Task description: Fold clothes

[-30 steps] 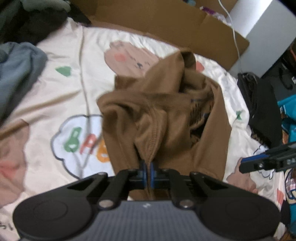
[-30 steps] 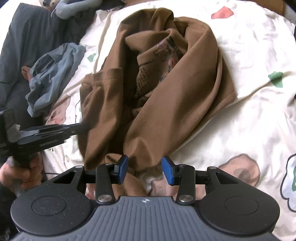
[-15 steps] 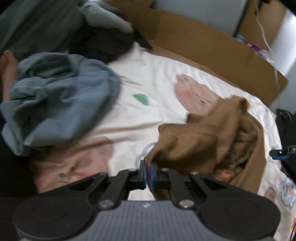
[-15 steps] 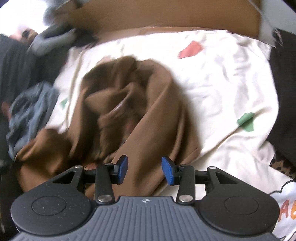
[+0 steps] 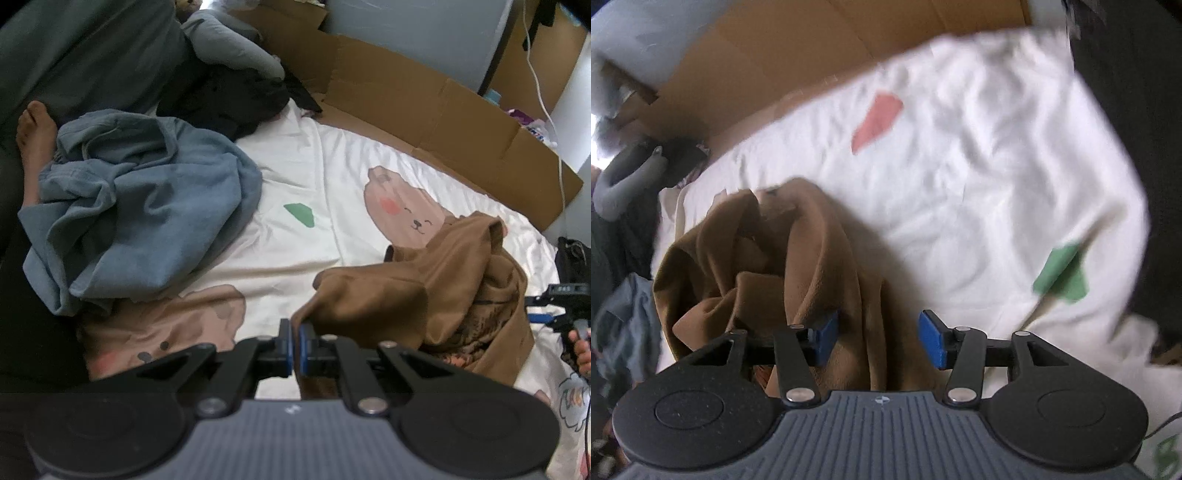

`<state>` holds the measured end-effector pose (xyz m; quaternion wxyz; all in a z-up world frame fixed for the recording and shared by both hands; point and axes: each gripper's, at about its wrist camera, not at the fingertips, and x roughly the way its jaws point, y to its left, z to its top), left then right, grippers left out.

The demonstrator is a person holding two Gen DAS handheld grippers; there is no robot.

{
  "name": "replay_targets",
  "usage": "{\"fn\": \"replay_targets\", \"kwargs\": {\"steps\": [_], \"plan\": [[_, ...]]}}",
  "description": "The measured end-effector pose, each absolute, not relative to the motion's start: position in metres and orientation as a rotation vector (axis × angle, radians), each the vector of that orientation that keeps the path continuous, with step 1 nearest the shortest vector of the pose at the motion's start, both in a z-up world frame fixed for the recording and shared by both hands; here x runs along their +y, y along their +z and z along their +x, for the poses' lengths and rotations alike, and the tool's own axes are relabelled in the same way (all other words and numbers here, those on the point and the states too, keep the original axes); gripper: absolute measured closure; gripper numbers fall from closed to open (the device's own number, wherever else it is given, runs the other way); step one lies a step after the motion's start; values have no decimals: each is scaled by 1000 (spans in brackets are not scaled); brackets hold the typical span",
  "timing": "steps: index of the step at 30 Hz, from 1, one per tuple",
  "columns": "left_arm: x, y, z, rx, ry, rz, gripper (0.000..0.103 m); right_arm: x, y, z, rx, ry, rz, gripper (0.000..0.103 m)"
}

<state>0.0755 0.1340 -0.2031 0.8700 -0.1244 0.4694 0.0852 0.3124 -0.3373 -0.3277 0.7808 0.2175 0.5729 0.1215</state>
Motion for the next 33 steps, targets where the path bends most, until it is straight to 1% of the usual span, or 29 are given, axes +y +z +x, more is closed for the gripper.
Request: {"fn": "replay_targets", "kwargs": {"steps": [2, 5, 10, 14, 15, 17, 20, 22, 24, 26, 28, 29, 33], "plan": [[133, -201, 75, 977, 174, -260, 99, -339, -332, 315, 1250, 273, 472, 48], [135, -200, 72, 980, 175, -276, 99, -339, -330, 317, 1216, 324, 477, 47], [138, -199, 69, 983, 179, -296, 99, -337, -334, 318, 1184, 322, 587, 46], [134, -198, 70, 990, 177, -274, 99, -331, -334, 321, 1127, 357, 673, 31], [133, -198, 70, 992, 177, -270, 99, -329, -333, 323, 1115, 363, 682, 29], [130, -198, 71, 993, 178, -265, 99, -322, -333, 326, 1119, 372, 663, 21], [129, -198, 71, 999, 184, -268, 99, -306, -341, 331, 1176, 376, 570, 20], [128, -198, 72, 1000, 188, -268, 99, -298, -349, 331, 1204, 377, 518, 21], [128, -199, 73, 999, 189, -268, 99, -291, -348, 327, 1192, 380, 462, 35], [127, -199, 75, 998, 190, -269, 99, -287, -346, 322, 1204, 381, 415, 76], [127, -199, 76, 992, 193, -277, 99, -288, -344, 320, 1230, 387, 391, 89], [126, -199, 76, 990, 192, -281, 99, -290, -342, 318, 1237, 398, 392, 93], [129, -197, 78, 985, 194, -292, 99, -310, -328, 307, 1208, 425, 440, 95]]}}
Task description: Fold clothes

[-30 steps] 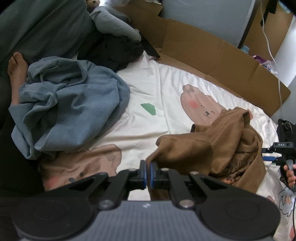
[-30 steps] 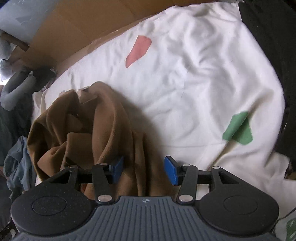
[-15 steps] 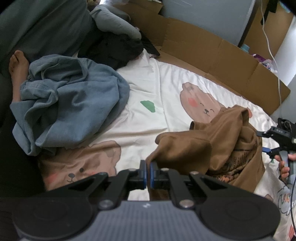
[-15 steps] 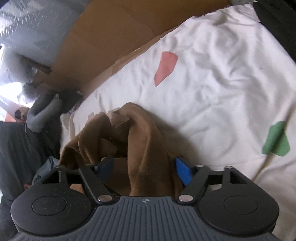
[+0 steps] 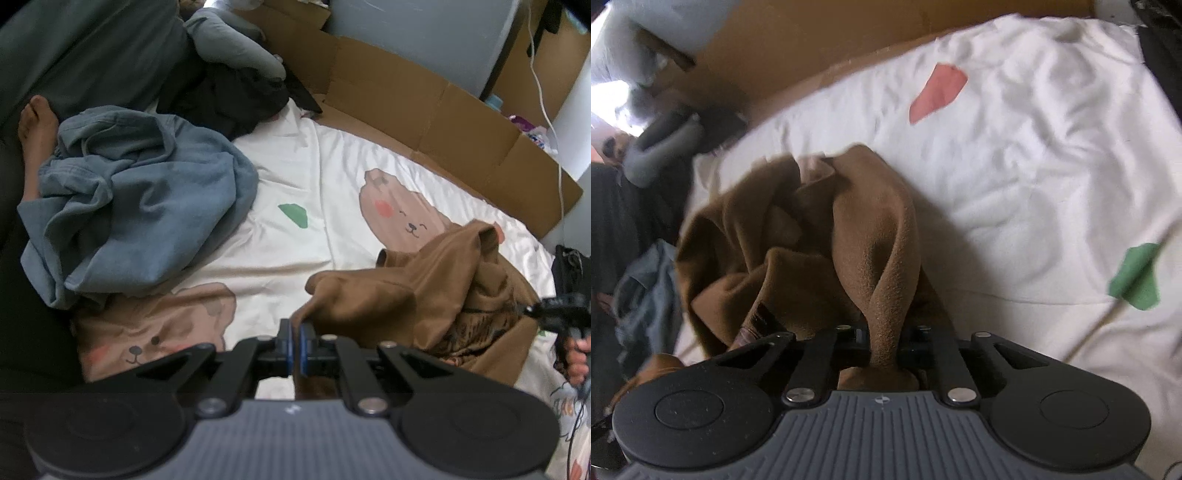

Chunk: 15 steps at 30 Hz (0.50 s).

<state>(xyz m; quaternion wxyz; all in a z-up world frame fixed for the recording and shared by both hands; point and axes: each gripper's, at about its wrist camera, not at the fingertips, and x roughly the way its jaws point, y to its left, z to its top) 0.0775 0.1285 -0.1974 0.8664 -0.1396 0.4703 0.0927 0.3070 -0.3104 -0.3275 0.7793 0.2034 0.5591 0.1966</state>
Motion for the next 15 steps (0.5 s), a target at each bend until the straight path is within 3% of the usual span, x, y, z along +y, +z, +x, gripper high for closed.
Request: {"fn": "replay_targets", "kwargs": {"steps": [15], "plan": [[118, -196, 83, 988, 129, -303, 99, -438, -255, 208, 1162, 261, 467, 97]]}}
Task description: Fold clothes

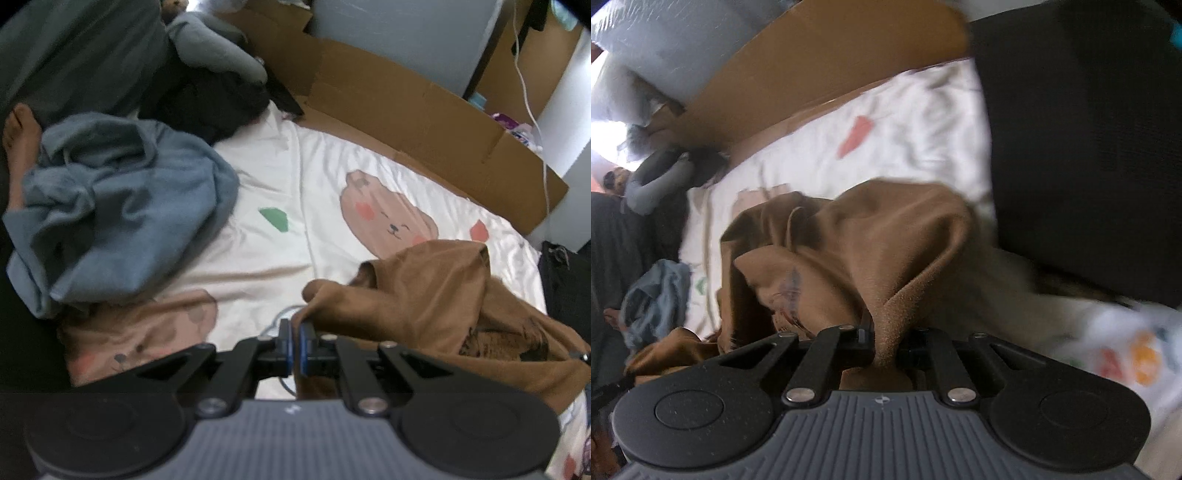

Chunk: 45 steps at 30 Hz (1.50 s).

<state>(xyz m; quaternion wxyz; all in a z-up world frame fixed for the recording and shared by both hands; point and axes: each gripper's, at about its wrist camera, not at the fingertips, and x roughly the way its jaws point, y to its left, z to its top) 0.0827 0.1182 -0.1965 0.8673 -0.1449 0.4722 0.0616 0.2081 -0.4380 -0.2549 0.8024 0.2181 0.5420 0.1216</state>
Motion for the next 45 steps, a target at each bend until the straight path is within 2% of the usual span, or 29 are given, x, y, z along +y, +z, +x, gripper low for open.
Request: {"fn": "replay_targets", "kwargs": {"steps": [8, 13, 15, 18, 23, 35, 45], "plan": [[90, -225, 60, 1080, 23, -305, 99, -493, -235, 117, 1207, 113, 522, 97], [80, -245, 50, 1139, 13, -310, 99, -508, -262, 71, 1326, 15, 508, 96], [79, -250, 48, 1152, 21, -303, 99, -510, -275, 61, 1376, -14, 527, 94], [80, -255, 49, 1164, 22, -298, 99, -514, -284, 54, 1405, -40, 566, 85], [81, -257, 53, 1155, 24, -302, 99, -512, -263, 63, 1384, -31, 455, 61], [81, -265, 53, 1146, 33, -315, 99, -476, -205, 125, 1255, 94, 218, 60], [84, -273, 62, 1137, 31, -320, 99, -339, -221, 241, 1150, 421, -185, 60]]}}
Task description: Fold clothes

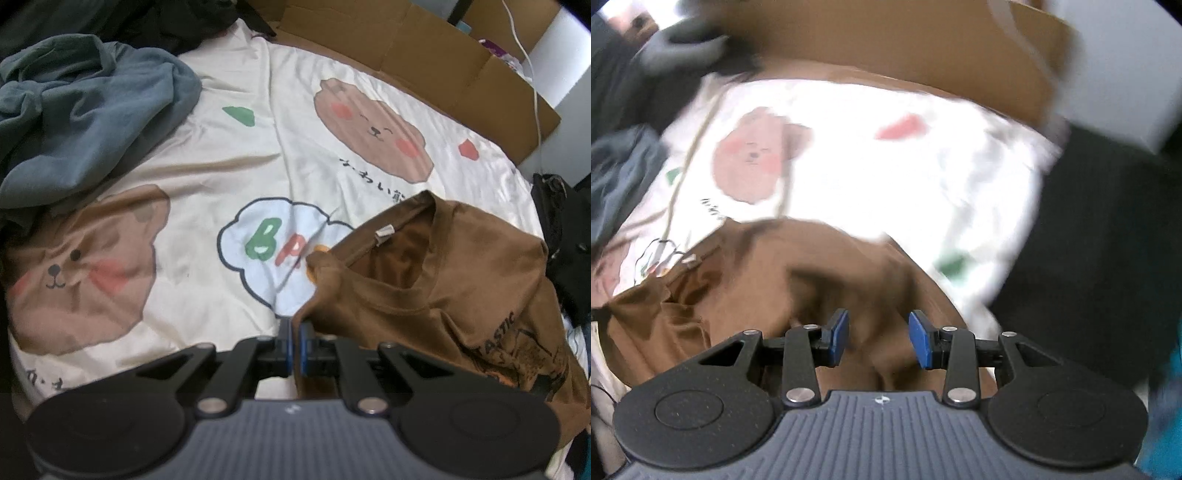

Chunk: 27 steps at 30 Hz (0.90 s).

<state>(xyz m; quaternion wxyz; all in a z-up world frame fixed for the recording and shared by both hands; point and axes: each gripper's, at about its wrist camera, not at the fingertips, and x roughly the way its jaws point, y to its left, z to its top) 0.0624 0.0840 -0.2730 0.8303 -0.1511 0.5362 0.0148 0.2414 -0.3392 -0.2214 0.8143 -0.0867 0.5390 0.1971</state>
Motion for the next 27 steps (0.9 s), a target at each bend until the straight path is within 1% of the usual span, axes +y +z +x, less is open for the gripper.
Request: {"fn": "replay_targets", "kwargs": {"steps": [4, 8, 15, 20, 27], "plan": [[83, -280, 68, 1146, 27, -317, 99, -292, -238, 272, 1154, 525, -262, 60], [82, -290, 70, 1158, 24, -317, 99, -269, -263, 292, 1149, 571, -323, 60], [76, -302, 58, 1181, 22, -305, 99, -267, -303, 319, 1093, 529, -186, 60], [69, -306, 55, 1175, 4, -310, 99, -264, -327, 309, 1141, 533, -254, 60], [63, -311, 56, 1170, 10, -287, 99, -253, -332, 285, 1117, 587, -413, 59]]}}
